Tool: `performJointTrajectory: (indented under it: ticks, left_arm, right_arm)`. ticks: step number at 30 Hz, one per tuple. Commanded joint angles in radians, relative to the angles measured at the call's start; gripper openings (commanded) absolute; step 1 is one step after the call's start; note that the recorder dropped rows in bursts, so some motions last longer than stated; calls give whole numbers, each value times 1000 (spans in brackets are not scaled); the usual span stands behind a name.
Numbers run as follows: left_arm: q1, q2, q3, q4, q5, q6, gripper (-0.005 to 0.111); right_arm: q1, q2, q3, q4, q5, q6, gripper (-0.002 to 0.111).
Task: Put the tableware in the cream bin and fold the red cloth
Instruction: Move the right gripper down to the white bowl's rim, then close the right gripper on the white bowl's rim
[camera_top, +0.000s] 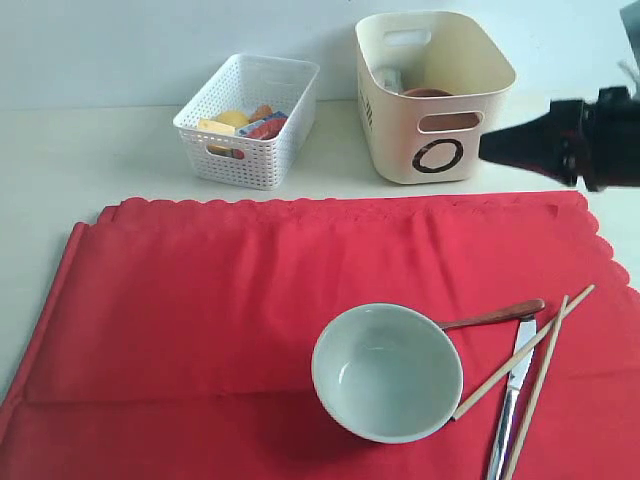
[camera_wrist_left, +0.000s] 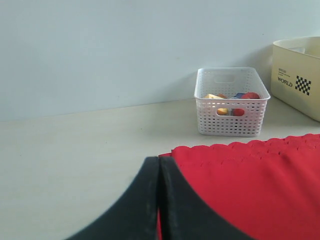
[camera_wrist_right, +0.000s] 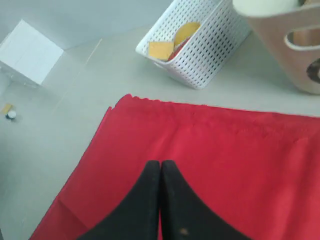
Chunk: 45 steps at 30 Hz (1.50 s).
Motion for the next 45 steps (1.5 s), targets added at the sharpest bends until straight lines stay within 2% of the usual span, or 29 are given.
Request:
performJointTrajectory:
  ticks: [1,12,18,22,27,29,39,45]
  left_arm:
    - [4,-6,3,-1,-1,-2,1]
    - [4,-6,3,-1,-1,-4,1]
    - [4,-6,3,-1,-1,-2,1]
    - [4,-6,3,-1,-1,-2,1]
    - [4,-6,3,-1,-1,-5,1]
    - [4,-6,3,-1,-1,-5,1]
    - [4,-6,3,-1,-1,-2,1]
    - [4,-6,3,-1,-1,-4,1]
  right_arm:
    - [0,-19,136,57,52,-198,0]
    - [11,-9,193,-19,101,-309,0]
    - [172,-9,193,-34,-70,-286,0]
    - [266,-9,191,-20,-257,-245,13]
    - [304,-9,190,17,-391,-193,44]
    - [304,-9,190,17,-381,-193,51]
    - [322,32,190,7,-306,-195,52]
    - [409,85,190,9,-458,-195,52]
